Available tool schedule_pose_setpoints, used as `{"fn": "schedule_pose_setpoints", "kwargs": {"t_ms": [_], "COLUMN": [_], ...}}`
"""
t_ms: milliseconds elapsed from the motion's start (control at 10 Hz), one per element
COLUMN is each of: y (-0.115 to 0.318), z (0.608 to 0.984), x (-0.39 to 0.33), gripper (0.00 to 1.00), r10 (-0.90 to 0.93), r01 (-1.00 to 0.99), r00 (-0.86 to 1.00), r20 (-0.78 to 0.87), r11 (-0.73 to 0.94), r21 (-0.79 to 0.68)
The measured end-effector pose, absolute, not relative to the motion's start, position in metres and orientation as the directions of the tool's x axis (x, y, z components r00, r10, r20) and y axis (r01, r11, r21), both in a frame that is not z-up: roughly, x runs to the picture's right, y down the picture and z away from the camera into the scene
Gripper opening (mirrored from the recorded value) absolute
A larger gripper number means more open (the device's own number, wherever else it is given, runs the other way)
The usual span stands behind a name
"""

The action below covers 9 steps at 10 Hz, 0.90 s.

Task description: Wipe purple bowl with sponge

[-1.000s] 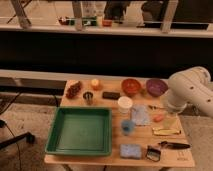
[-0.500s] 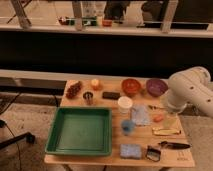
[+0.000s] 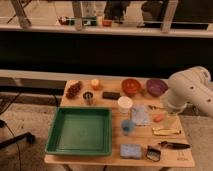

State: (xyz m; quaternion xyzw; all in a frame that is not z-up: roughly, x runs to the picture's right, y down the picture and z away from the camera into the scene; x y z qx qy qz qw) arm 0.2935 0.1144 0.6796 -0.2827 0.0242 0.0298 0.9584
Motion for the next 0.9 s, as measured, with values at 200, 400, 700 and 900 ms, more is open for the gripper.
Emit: {"fn": "schedule_pose_setpoints", "kwargs": {"t_ms": [200,400,700,900], "y": [0.1145,0.1145,0.1152,0.1121], "z": [0.6796,0.6796,0.6788,0.6707], "x": [0.2935,0.2935,0.2938,0.2899], "gripper": [0.8,0.8,0.8,0.8], "r10": [0.043,0.043,0.043,0.048], "r01": [-0.071,-0.071,-0.071,-0.073], "r00": [0.997,0.997,0.997,0.997], "r20": [-0.063,-0.063,-0.064,-0.061], "r11": [0.838,0.838,0.838,0.851], "r21": [-0.541,-0.541,-0.54,-0.519]}}
